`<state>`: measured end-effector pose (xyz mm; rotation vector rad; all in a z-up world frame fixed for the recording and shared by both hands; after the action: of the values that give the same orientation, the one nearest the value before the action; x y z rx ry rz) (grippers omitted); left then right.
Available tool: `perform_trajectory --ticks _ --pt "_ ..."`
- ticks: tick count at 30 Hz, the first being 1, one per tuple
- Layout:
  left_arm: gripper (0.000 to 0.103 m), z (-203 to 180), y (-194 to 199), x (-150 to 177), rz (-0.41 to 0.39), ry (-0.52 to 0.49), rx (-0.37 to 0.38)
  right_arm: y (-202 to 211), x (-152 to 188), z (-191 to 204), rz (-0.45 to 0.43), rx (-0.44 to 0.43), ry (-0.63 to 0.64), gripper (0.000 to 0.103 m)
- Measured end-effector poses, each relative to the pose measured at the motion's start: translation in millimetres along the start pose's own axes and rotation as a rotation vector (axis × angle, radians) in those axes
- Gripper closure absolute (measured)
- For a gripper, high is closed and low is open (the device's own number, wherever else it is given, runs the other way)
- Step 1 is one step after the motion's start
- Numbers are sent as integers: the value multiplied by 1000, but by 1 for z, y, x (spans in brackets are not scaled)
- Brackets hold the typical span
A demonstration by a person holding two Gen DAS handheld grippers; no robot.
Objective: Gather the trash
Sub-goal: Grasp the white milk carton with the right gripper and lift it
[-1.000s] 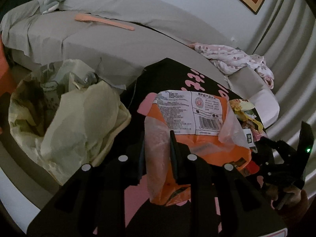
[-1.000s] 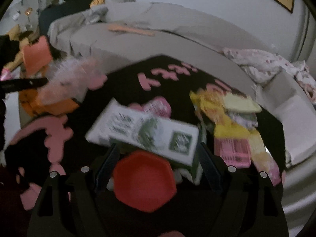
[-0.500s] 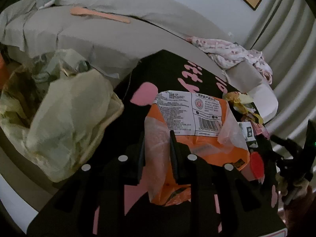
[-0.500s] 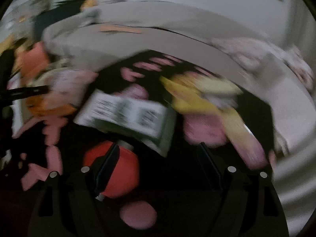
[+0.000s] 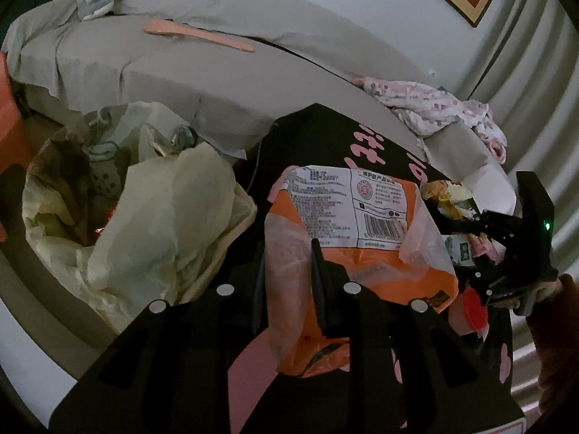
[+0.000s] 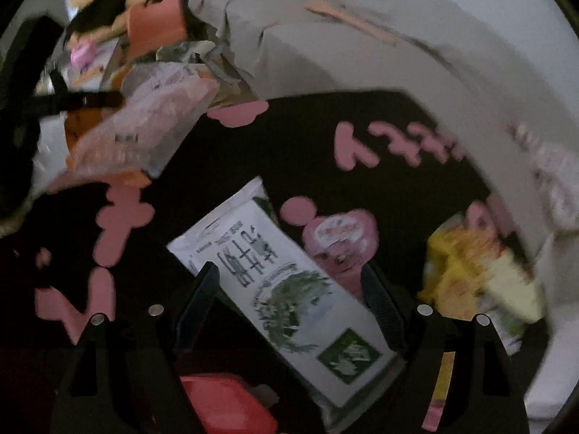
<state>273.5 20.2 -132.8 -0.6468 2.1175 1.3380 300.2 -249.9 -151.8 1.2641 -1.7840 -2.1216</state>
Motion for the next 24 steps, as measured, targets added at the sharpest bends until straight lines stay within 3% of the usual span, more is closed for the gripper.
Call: perform_trajectory --ticks 2,5,10,17,21,23,24 --pt "82 0 -3 2 10 -4 1 -3 8 -1 27 -29 -35 26" --pt "82 0 -5 4 19 1 5 -5 34 -3 104 40 -47 26" --pt "82 -4 -11 5 28 -6 12 20 62 1 77 58 -97 26" --pt "82 -12 -13 8 35 -37 10 34 39 10 -22 60 -80 27" --pt "82 -9 -10 9 32 -34 3 12 22 11 15 74 -59 27" --pt "82 -8 -8 9 29 -34 -1 2 21 9 44 82 -63 41" --pt "82 -8 -7 9 27 -35 -3 3 21 6 36 85 -87 42"
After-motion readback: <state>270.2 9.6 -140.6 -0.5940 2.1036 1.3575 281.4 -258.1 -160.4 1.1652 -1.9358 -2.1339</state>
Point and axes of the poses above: each gripper's, at about its wrist camera, not at the fingertips, and y roughly against the way its jaws point, z to its left, x to its underside, the point moved 4 cm from there along -y, roughly the way its jaws point, and after that the axes turned 4 degrees about -z, right-handed, at the moved point
